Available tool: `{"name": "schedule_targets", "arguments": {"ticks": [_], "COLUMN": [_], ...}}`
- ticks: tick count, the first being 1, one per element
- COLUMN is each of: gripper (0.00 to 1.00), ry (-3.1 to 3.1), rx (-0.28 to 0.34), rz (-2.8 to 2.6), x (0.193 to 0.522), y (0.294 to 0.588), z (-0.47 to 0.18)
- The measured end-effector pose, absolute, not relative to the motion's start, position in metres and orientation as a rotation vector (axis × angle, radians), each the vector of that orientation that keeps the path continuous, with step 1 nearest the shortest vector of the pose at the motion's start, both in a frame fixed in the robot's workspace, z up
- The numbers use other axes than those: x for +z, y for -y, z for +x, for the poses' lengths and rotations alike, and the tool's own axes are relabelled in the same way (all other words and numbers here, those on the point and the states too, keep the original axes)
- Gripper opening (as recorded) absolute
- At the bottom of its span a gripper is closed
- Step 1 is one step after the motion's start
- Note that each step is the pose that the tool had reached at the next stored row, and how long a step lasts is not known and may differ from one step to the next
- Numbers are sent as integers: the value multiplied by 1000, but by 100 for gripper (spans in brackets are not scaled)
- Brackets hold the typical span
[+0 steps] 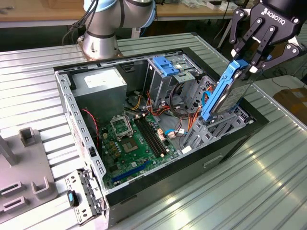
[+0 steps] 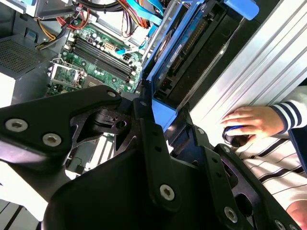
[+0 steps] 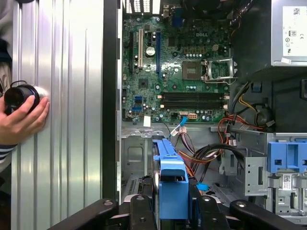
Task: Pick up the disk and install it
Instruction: 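Insert the disk into the insertion slot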
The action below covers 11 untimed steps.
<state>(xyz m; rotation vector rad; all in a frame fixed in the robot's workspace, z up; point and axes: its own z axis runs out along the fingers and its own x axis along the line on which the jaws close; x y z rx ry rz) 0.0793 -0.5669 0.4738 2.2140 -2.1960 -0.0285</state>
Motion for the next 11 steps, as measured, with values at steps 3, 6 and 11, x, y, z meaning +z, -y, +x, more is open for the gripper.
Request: {"name": "schedule_targets", "arguments": {"ticks": [3,6,11], "gripper": [36,36,36], "ry": [2196,2196,2178], "rx": [-28,-28,-22], "rz": [2214,2215,2238], "x": [471,469,463], "y": [567,567,568], "z": [79,79,78]}}
